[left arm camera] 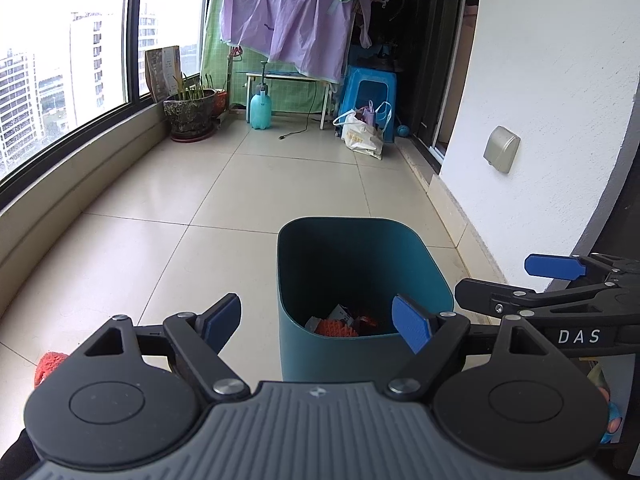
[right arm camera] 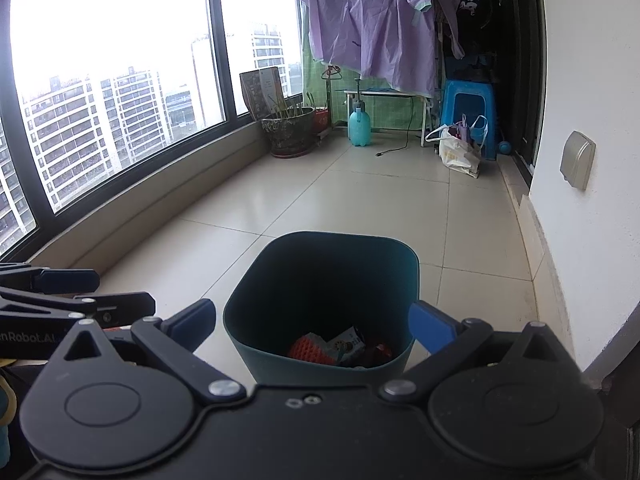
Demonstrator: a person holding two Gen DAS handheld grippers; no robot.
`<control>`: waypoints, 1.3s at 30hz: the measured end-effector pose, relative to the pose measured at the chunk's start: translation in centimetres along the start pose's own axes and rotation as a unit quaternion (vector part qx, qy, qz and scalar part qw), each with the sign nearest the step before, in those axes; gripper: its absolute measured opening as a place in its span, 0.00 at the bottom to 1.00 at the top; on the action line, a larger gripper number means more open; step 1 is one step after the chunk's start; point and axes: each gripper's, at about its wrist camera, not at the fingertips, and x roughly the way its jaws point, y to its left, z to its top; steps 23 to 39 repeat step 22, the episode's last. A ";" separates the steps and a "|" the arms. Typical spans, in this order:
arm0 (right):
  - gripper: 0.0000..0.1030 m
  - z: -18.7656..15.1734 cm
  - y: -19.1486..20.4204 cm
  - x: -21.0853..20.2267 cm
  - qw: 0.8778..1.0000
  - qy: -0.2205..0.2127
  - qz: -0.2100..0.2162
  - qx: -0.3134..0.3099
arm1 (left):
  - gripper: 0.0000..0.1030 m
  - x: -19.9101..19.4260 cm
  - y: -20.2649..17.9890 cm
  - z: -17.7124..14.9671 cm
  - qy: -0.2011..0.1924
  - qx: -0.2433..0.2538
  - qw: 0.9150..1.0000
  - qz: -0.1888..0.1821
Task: Collect trash
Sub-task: 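Lower the wastebasket to the floor with the right tool while withdrawing the left gripper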
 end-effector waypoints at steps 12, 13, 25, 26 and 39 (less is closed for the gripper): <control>1.00 -0.4 0.1 -0.7 1.000 -0.013 0.005 -0.003 | 0.80 -0.1 0.3 0.0 0.004 0.003 1.000 -0.002; 1.00 -0.5 0.1 -0.7 1.000 -0.013 0.007 -0.003 | 0.80 -0.2 0.1 0.0 0.002 0.008 1.000 0.001; 1.00 -0.5 -0.1 -1.0 1.000 -0.011 0.014 -0.006 | 0.80 0.0 -0.5 0.1 0.000 0.016 1.000 0.010; 1.00 -0.5 -0.1 -1.0 1.000 -0.011 0.014 -0.006 | 0.80 0.0 -0.5 0.1 0.000 0.016 1.000 0.010; 1.00 -0.5 -0.1 -1.0 1.000 -0.011 0.014 -0.006 | 0.80 0.0 -0.5 0.1 0.000 0.016 1.000 0.010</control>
